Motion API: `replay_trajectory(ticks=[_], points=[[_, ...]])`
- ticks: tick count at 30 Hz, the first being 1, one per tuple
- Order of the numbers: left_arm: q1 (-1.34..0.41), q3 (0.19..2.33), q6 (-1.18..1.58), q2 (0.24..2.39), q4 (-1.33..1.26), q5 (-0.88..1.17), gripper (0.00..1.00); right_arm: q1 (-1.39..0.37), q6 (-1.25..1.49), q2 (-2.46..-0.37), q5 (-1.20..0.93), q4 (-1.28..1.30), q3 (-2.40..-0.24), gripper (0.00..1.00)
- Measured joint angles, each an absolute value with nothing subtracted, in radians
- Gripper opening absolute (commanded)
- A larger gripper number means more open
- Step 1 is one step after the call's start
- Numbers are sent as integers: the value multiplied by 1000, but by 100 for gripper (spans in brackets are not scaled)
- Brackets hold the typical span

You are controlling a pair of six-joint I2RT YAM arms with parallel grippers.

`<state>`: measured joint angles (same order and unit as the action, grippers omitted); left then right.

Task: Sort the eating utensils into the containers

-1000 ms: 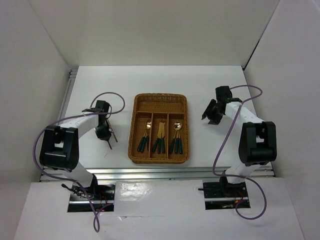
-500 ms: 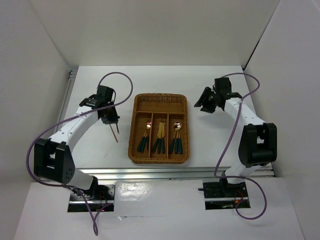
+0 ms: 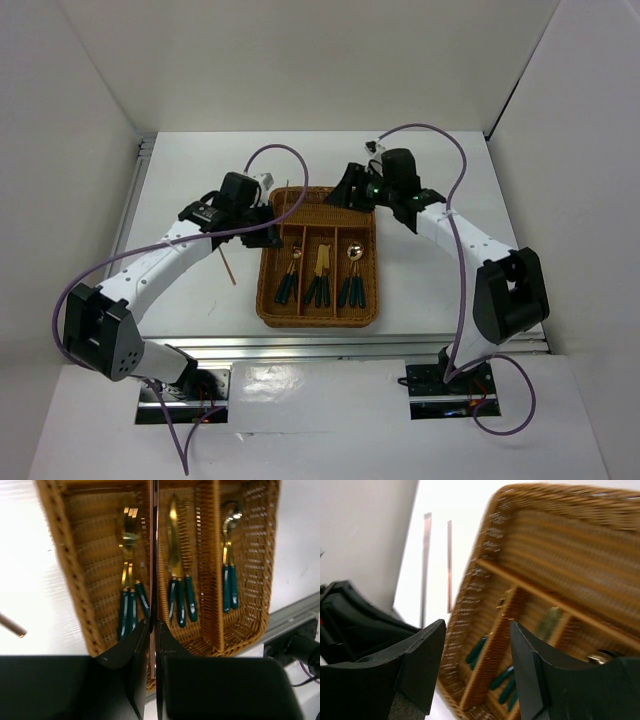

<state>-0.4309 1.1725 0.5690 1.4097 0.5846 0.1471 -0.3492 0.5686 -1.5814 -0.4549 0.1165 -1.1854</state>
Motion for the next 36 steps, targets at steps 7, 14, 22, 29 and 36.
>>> replay_trajectory(ticks=[7,14,22,29,36], points=[[-480,1174,569,1412,538,196,18,-445,587,-1583,-468,30,-1185,63],[-495,1174,576,1420,509,218,18,-536,577,-1600,-447,-15,-1185,63],[-495,1180,576,1425,496,227,18,-603,562,-1661,-408,-15,-1186,63],[-495,1191,576,1426,488,242,18,-640,553,-1702,-372,-14,-1198,45],[-495,1191,580,1426,462,246,31,-644,559,-1713,-373,-4,-1249,17]])
